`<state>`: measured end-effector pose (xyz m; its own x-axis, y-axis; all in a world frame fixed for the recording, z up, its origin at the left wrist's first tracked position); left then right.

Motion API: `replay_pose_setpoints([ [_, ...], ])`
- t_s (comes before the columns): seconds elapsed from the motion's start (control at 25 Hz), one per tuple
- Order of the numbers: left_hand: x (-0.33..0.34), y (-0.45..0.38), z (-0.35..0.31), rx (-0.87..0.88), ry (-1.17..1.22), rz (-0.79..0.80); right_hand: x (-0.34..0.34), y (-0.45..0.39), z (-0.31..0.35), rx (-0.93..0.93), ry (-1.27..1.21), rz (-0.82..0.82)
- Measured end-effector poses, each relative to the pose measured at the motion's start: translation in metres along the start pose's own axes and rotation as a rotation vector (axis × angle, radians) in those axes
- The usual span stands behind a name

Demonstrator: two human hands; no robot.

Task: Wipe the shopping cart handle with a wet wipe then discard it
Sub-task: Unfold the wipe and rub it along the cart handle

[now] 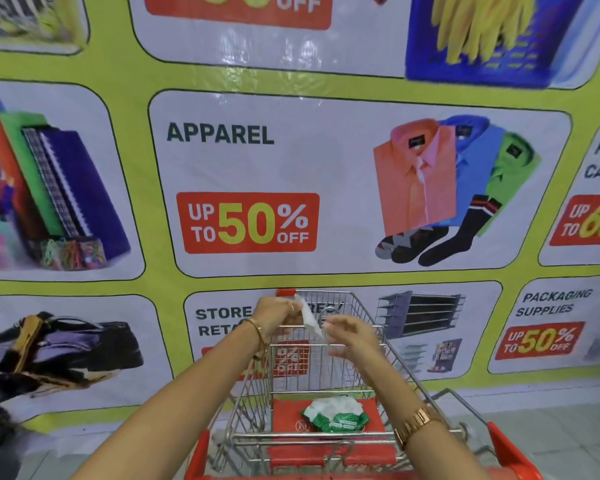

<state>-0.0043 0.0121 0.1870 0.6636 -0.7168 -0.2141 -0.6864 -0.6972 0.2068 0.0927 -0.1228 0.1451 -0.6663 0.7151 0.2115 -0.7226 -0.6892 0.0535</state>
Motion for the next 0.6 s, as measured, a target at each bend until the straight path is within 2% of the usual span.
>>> replay_pose_setpoints([
  [0.16,0.002,0.007,-0.006,-0.002,0.057,-0.005,0.012,0.01,0.007,-0.155,0.236,0.07],
  [0.36,-0.001,0.012,-0.011,0.013,-0.008,-0.016,0.008,0.012,0.015,-0.299,0.416,-0.05],
  [0.6,-0.002,0.009,-0.01,0.091,-0.23,0.008,-0.007,0.016,0.025,-0.194,0.23,-0.059],
])
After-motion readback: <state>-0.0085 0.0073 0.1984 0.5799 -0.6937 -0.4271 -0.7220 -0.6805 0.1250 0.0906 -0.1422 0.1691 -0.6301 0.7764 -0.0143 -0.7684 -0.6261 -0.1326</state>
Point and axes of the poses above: each hand's wrist, its own y-axis away from the middle knuckle, its own x-axis out of the palm, z = x × y, the point moved 3 cm from there along -y, towards the middle knuckle, and after that the axes turned 7 degrees about -y, right-handed, at the moved point
